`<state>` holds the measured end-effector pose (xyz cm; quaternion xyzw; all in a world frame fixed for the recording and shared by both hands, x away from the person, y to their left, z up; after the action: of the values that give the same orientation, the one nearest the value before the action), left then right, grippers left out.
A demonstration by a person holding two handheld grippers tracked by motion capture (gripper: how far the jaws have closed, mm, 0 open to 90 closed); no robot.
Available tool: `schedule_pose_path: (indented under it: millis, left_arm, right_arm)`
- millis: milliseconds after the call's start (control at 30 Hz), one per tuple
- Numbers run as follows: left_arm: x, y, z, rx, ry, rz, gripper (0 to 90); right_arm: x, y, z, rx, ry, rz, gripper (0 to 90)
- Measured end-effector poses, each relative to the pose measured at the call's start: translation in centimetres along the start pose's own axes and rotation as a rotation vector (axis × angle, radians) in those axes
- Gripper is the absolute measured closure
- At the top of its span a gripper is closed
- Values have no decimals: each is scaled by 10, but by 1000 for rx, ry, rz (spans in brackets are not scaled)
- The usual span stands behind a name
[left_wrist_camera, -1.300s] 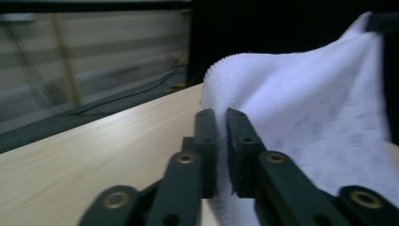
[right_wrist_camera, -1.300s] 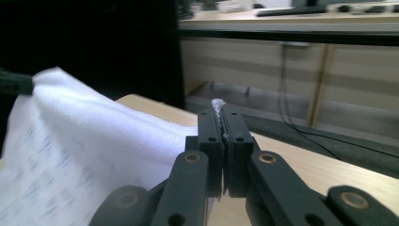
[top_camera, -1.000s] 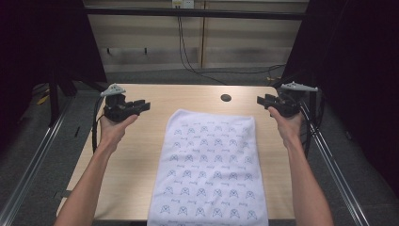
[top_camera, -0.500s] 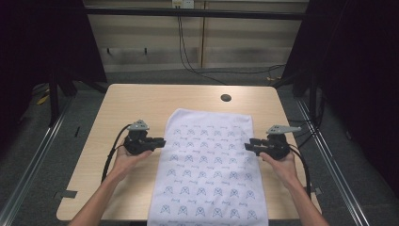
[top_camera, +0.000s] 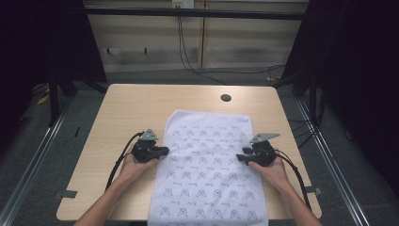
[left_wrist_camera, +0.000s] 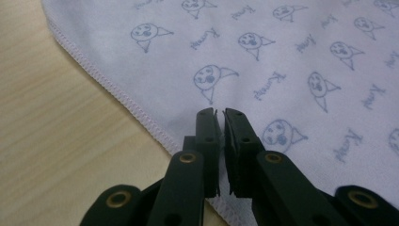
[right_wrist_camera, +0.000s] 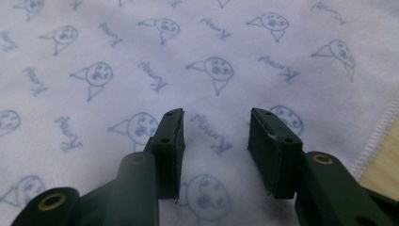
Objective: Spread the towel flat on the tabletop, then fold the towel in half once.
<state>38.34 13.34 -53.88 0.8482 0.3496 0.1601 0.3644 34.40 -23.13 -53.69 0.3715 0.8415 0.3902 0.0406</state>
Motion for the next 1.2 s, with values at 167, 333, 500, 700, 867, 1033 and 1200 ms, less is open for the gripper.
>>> schedule_pose_path:
  millis: [167,333,500,700,867,1033,1200]
  left_arm:
    - [-8,-13,-17,17,-6,18,847]
    - [-22,-29,-36,28,-46,19,868]
    - [-35,-42,-51,42,-95,19,878]
    - [-48,-53,-65,68,-148,7,878]
    - [-62,-64,-80,96,-175,10,875]
    - [-61,-64,-83,84,-191,7,798]
    - [-30,-31,-75,-34,-135,-52,786]
  right_arm:
    - [13,-4,-3,29,18,-8,685]
    - [25,-16,-10,3,73,15,851]
    - [40,-27,-16,7,114,21,863]
    - [63,-41,-25,25,159,16,862]
    - [83,-55,-35,53,193,4,860]
    - [89,-57,-39,35,215,16,748]
    - [50,-31,-48,-106,125,72,764]
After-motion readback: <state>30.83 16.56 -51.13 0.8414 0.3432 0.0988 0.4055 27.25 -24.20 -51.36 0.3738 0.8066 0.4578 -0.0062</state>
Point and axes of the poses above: each handheld gripper's, and its own axes: z roughly forward along the jaws, y roughly out of its top, x roughly to its left, the point moved 5 cm from there along z, roughly forward along the jaws, and after that the axes turned 13 degrees about y, right-handed, at the moved point
